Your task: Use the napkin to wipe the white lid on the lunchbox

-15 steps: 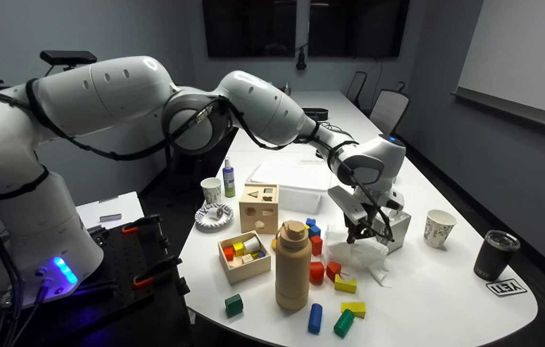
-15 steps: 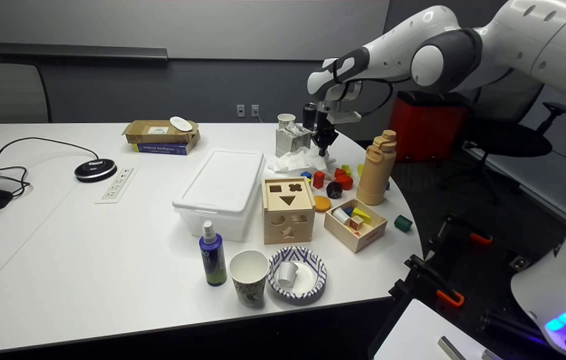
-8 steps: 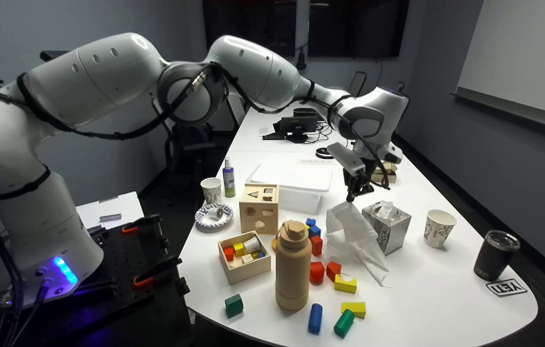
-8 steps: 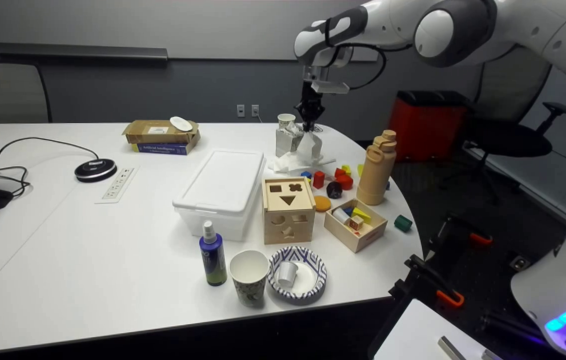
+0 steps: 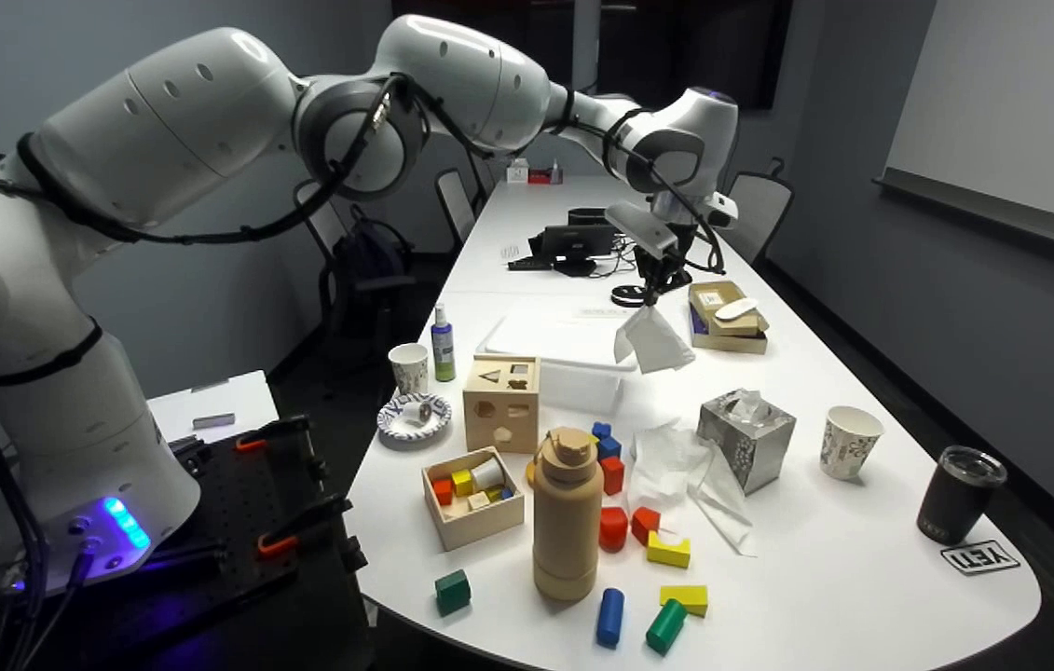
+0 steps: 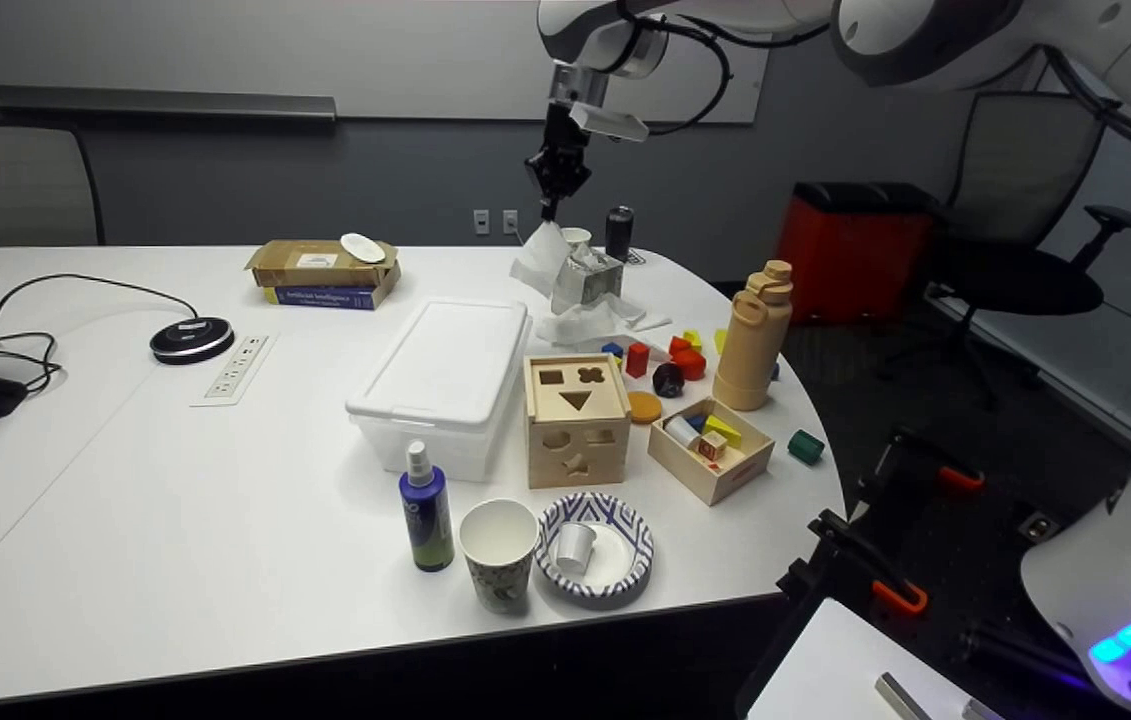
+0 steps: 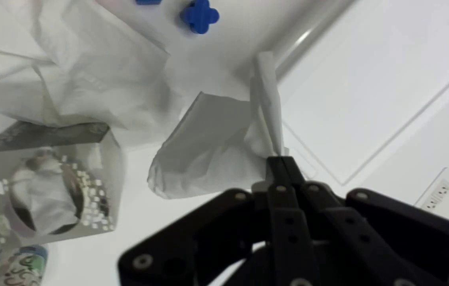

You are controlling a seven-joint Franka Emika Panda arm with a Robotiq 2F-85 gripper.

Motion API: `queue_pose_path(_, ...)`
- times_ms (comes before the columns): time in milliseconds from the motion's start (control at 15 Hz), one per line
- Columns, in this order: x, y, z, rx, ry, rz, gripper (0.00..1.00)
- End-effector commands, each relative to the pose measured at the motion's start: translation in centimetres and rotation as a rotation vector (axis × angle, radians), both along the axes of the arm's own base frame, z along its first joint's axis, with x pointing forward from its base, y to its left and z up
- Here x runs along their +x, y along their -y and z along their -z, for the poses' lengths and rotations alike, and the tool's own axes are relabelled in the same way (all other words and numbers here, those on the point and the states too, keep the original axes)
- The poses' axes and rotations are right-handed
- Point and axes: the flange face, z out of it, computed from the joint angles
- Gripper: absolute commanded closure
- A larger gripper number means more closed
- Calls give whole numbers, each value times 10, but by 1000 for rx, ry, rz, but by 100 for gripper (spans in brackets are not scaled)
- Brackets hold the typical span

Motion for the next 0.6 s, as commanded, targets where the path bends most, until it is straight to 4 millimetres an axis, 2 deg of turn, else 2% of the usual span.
queue_pose_path(0, 3, -46, 3, 37, 42, -99, 100)
queue_pose_path(200, 5, -89, 26, 65, 67, -165, 100)
queue_pose_path(533, -9, -138, 71, 101, 31, -222, 100)
